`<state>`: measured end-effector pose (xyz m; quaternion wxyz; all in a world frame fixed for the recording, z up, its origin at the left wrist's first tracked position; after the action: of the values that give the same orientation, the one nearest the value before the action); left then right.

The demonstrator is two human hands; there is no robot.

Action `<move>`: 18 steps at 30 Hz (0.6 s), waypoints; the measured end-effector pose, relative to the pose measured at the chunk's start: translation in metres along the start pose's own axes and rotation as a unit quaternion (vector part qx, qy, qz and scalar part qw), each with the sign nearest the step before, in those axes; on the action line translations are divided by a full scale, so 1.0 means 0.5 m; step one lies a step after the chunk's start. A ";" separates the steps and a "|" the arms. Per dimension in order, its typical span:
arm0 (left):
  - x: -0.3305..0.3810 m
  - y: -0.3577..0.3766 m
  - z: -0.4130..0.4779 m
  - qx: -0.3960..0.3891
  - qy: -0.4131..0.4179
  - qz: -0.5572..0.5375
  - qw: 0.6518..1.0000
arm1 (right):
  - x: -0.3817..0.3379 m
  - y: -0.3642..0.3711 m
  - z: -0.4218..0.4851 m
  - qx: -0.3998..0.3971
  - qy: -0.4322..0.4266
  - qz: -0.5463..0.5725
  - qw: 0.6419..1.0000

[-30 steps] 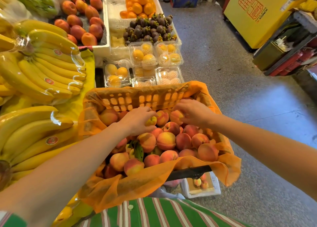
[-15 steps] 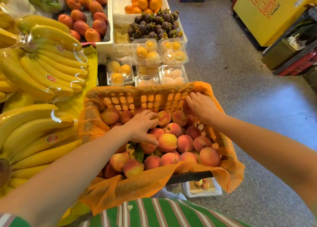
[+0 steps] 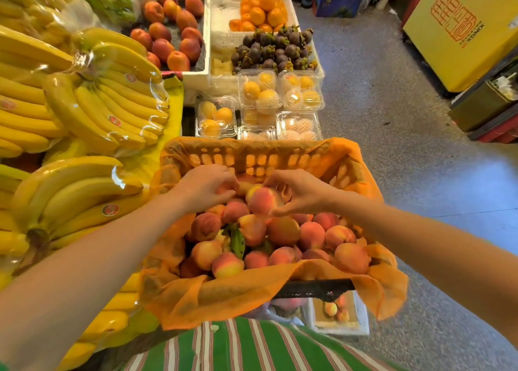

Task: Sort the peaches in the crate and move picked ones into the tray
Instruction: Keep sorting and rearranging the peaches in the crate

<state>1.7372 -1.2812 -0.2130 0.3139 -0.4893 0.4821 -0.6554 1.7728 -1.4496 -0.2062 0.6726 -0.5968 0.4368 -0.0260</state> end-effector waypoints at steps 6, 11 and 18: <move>-0.052 -0.055 -0.122 0.092 -0.037 0.082 0.992 | -0.143 0.120 0.043 -0.094 -0.075 0.075 0.990; -0.082 -0.046 -0.215 0.096 -0.087 0.047 0.991 | -0.215 0.210 0.066 -0.113 -0.113 0.075 0.984; -0.089 -0.030 -0.259 0.101 -0.106 -0.028 0.989 | -0.244 0.259 0.093 -0.124 -0.088 0.085 0.985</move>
<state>1.6304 -1.1946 -0.2214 0.3930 -0.5347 0.3635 -0.6538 1.6632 -1.3086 -0.2494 0.6292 -0.6360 0.4249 0.1380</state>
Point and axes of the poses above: each hand's wrist, its own z-axis towards the middle knuckle, its own y-axis out of the palm, x = y × z, the point moved 7 cm from there along z, towards the middle knuckle, and after that the axes turned 8 degrees about x, right-handed, at the moved point
